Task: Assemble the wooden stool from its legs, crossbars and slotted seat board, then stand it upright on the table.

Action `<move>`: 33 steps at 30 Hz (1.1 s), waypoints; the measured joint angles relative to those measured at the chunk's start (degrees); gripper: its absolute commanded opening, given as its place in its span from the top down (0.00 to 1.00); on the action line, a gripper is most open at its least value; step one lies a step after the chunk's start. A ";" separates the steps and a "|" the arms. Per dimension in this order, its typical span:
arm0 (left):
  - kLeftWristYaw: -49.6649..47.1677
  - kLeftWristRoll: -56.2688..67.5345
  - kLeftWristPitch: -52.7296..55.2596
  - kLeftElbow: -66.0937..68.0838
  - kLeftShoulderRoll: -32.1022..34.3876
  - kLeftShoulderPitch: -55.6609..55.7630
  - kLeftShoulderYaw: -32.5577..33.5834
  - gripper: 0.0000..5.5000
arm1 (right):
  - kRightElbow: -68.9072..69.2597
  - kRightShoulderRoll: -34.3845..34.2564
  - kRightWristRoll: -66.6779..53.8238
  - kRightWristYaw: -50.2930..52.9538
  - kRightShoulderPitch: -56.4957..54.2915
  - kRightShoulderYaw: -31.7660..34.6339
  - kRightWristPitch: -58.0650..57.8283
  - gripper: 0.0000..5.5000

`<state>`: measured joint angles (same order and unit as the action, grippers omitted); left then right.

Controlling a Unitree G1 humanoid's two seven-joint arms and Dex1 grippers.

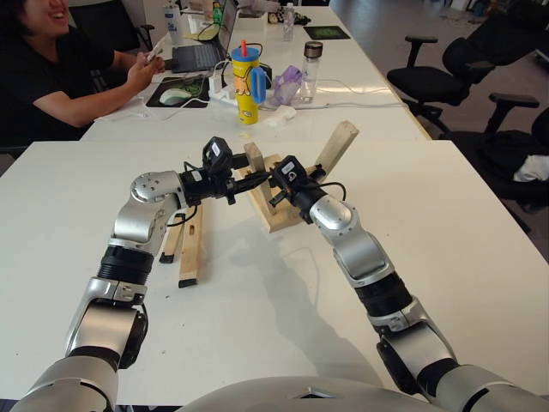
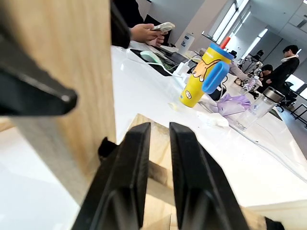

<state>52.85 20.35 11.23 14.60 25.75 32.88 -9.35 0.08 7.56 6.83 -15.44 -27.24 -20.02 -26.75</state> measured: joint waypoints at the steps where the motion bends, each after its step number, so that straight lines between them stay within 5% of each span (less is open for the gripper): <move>1: -0.10 0.01 0.00 -0.22 -0.01 -0.04 -0.02 0.62 | 0.20 -1.14 -2.52 -0.43 1.60 1.94 3.07 0.87; 10: 1.02 0.08 -0.02 0.82 -0.03 1.17 -0.22 0.62 | 5.14 -2.88 -2.23 4.65 1.14 8.24 22.00 0.87; 14: 1.33 0.20 -0.31 1.03 0.00 1.94 -0.23 0.62 | -6.72 -2.99 0.89 3.02 0.74 4.65 11.02 0.87; 20: 1.30 0.01 -0.41 2.11 0.10 1.97 -0.19 0.62 | -6.72 -1.63 0.81 -0.07 -1.82 3.38 5.36 0.87; 27: 2.32 0.16 -0.18 1.91 1.01 2.18 -0.43 0.62 | 11.85 1.44 -16.82 -11.91 16.70 10.86 13.75 0.87; 33: 3.23 0.19 0.37 2.29 2.27 2.28 -0.27 0.62 | 12.24 7.29 -17.13 -15.40 24.68 12.19 14.35 0.87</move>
<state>56.08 20.53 11.60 16.89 28.02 35.16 -9.62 12.33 14.85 -10.30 -30.84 -2.56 -7.84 -12.40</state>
